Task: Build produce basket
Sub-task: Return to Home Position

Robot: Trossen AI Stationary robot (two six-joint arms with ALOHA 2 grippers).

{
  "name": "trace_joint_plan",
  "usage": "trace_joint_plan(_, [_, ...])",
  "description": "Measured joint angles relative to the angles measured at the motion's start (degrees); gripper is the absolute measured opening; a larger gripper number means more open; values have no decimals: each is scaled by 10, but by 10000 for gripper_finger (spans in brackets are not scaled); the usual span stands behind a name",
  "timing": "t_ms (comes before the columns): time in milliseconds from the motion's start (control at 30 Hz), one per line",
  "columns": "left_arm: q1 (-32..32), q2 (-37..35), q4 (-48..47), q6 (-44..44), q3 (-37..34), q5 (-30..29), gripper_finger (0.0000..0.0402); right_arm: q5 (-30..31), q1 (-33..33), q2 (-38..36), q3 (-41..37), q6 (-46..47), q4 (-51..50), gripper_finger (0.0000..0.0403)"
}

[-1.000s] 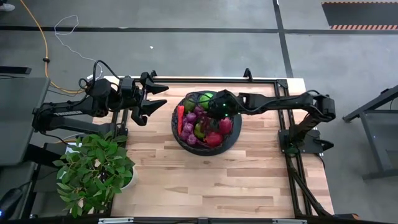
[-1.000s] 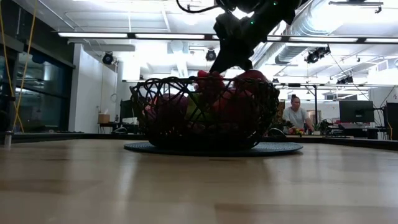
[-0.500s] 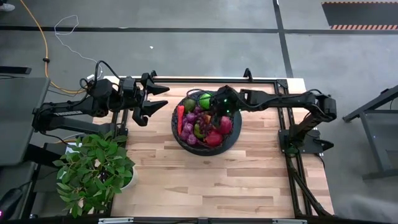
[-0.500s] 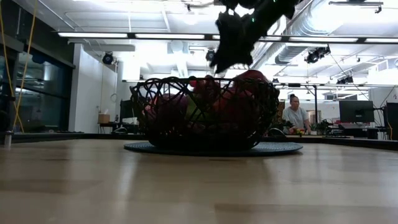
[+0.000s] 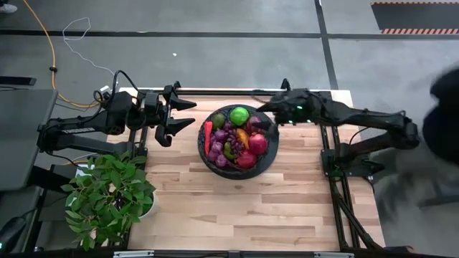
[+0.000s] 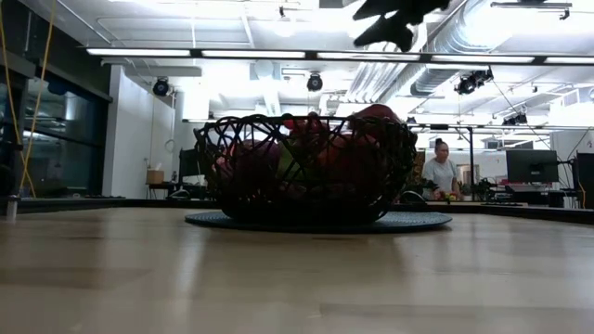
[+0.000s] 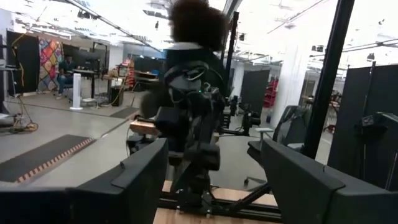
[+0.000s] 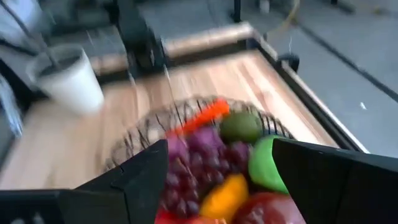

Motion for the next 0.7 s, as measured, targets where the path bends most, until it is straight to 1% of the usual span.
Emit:
trace_joint_plan(67, [0, 0, 0, 3, 0, -1, 247, -1, 7, -40, -57, 31, 82, 271])
trace_joint_plan(167, [0, 0, -4, 4, 0, -1, 247, -4, 23, -81, -133, 60, 218, 271])
trace_joint_plan(233, [0, 0, -8, 8, 0, -1, 247, -8, 32, -98, -166, 59, 288, 271])
trace_joint_plan(300, [0, 0, -10, 8, 0, -1, 247, -8, 37, -107, -184, 57, 330, 271])
trace_joint_plan(567, [0, 0, -12, 8, 0, -1, 244, -8, 37, -107, -187, 55, 323, 271])
trace_joint_plan(633, [-1, 0, -12, 12, 0, -1, 236, -8, 37, -107, -187, 55, 323, 271])
trace_joint_plan(700, [-4, 0, -17, 16, 0, -1, 217, -8, 37, -107, -187, 55, 322, 271])
